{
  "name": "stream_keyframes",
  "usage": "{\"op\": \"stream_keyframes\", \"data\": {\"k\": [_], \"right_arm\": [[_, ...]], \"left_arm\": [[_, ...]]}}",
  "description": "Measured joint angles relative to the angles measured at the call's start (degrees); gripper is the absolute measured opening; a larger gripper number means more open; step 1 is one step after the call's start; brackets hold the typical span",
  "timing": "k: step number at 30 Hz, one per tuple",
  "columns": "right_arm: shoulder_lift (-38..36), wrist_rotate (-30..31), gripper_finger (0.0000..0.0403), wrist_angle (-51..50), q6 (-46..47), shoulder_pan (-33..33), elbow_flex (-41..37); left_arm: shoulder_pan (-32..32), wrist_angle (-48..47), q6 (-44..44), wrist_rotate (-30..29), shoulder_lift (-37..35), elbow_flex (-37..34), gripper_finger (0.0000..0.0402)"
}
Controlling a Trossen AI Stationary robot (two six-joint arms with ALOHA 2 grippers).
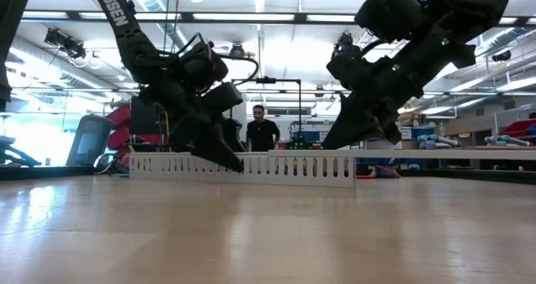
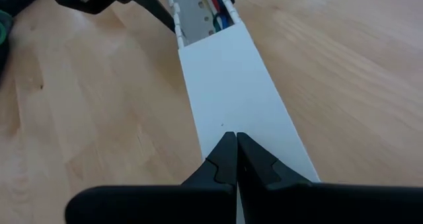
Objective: Ziptie cables
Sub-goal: Close the white cable duct cover
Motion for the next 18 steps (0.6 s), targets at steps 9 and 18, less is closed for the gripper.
{"op": "stream_keyframes", "data": {"k": [9,18], "right_arm": [[-9.46,1.07,0.0,-4.53,-4.15,1.97,-0.09],[-16.5,5.61,0.0,-26.97,11.18,5.4,-0.04]], "left_arm": [[-0.04,0.18,-0.47,-0.29,0.02,0.02,0.0242],[-0.04,0.5,-0.5,-0.31,0.07,0.02,0.0242]]}}
